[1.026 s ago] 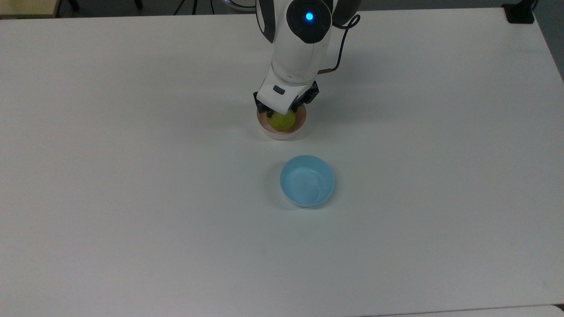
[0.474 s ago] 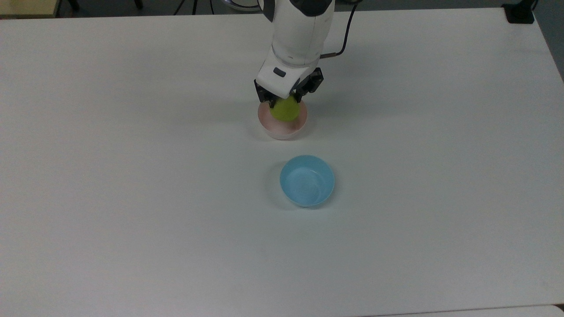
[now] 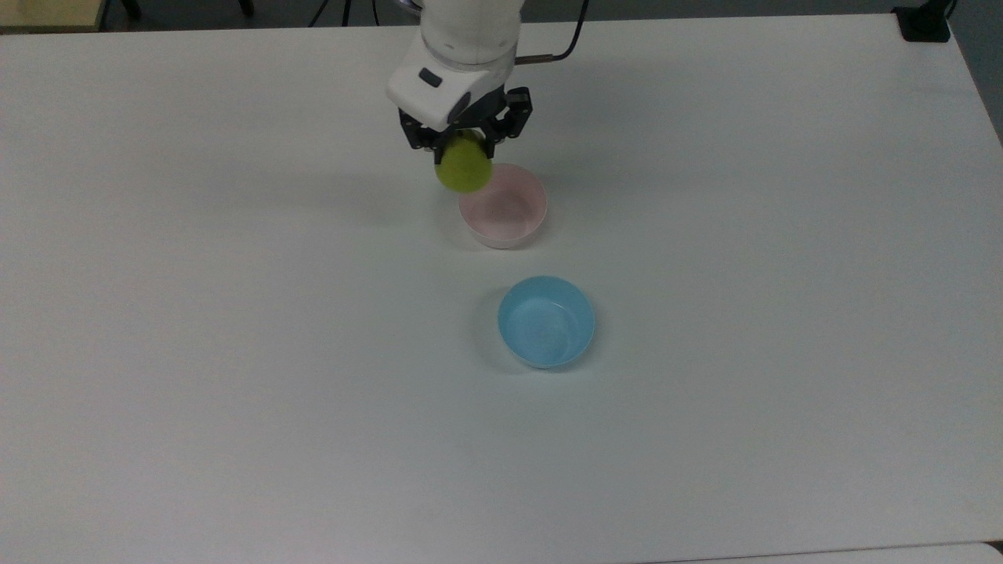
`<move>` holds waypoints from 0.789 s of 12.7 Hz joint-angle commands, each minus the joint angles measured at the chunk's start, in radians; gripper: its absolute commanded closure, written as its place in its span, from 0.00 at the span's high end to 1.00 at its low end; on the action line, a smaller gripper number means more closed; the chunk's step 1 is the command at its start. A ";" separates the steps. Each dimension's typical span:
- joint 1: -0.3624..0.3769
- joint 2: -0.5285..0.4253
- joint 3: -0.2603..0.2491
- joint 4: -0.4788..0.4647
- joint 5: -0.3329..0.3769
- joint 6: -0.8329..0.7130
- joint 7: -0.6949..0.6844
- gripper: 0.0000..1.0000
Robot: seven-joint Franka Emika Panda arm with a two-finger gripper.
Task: Pick up a pear from the bowl
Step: 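Lift the pear out of the pink bowl and carry it away, then lower the pear onto the table beside the bowls and release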
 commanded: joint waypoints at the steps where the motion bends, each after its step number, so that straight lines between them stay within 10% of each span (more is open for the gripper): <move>1: -0.125 -0.014 -0.006 0.000 0.012 -0.012 -0.101 0.35; 10: -0.312 0.154 -0.008 -0.007 -0.032 0.155 -0.164 0.39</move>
